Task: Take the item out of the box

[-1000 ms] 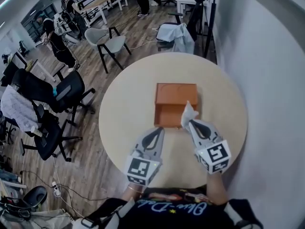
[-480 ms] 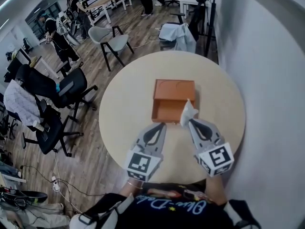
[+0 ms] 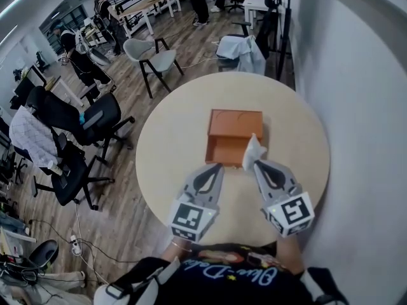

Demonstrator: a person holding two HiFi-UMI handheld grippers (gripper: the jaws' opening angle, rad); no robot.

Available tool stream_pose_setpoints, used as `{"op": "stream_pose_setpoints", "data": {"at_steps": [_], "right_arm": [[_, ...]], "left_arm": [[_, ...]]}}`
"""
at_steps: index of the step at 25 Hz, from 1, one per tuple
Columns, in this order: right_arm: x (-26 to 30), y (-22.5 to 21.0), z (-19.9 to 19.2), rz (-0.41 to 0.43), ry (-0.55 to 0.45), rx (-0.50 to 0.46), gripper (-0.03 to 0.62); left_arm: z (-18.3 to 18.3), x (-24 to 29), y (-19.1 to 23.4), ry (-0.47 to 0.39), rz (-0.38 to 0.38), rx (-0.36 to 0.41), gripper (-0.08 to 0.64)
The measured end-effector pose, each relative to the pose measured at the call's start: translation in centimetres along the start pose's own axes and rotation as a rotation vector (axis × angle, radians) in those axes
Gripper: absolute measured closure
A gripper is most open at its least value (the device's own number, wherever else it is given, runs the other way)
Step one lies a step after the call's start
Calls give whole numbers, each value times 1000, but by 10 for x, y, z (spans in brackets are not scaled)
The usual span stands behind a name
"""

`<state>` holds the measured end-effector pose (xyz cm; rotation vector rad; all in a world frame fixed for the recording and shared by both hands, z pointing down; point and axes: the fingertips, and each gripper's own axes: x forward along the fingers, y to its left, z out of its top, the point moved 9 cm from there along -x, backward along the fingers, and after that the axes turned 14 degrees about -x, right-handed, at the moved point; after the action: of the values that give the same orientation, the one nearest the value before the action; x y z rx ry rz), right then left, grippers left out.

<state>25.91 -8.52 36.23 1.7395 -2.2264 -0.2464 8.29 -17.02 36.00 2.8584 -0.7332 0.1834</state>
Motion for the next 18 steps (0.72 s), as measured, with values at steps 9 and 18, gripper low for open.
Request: {"op": "stream_pose_setpoints", "data": {"at_steps": [9,18], "right_arm": [[4,-1,-3,5,10,-11,595],[2,1,2,11,29,-26,595]], "left_arm": [[-2,5,5,7,-4,4,575],[2,3,6,-3,-9,0,575]]}}
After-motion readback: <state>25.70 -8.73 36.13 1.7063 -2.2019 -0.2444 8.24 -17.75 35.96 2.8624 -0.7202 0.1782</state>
